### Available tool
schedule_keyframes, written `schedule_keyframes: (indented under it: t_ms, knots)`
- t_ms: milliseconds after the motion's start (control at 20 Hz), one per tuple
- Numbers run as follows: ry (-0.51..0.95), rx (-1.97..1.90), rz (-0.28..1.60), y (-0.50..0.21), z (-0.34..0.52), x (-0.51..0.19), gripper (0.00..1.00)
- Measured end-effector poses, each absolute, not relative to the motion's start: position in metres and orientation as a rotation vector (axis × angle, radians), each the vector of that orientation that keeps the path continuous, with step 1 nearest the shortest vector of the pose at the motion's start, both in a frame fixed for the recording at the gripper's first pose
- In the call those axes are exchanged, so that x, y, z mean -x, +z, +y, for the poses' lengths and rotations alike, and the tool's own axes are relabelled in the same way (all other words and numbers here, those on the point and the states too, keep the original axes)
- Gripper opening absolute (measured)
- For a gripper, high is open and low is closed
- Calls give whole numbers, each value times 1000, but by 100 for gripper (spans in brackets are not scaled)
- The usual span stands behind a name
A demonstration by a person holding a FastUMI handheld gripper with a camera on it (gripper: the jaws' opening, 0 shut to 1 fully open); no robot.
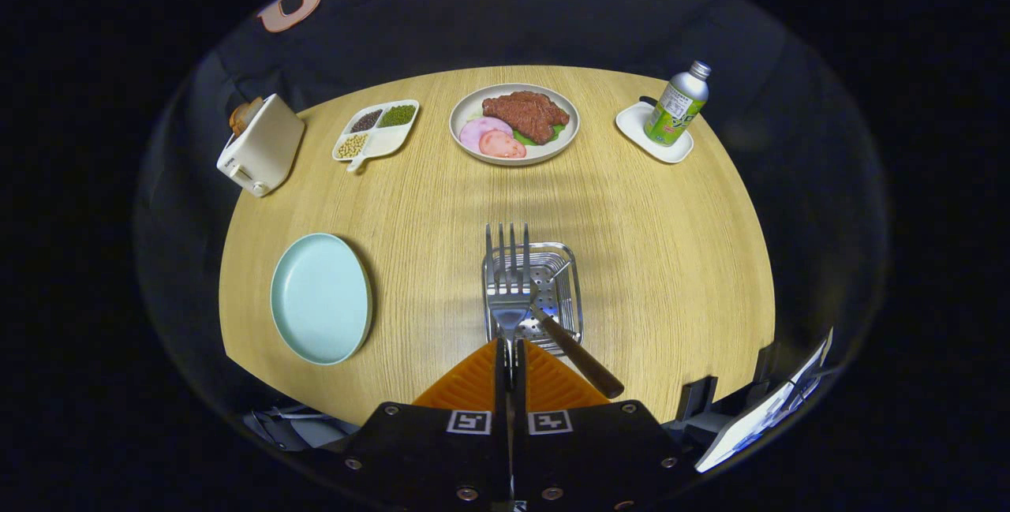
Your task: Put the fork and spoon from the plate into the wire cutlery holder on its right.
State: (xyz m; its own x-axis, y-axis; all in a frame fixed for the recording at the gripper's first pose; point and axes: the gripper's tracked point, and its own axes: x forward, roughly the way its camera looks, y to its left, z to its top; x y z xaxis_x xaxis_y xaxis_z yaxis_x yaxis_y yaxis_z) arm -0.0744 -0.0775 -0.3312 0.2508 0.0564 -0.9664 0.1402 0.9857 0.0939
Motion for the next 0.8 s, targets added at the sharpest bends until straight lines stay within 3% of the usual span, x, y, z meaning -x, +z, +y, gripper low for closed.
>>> schedule_keyframes:
  t_ms: [400,700,800]
  knots:
    - [-49,-209,1342,-339,-85,75,7]
    - [-11,-246,1146,-287,-84,45,9]
    - [-15,-278,1037,-258,-86,33,17]
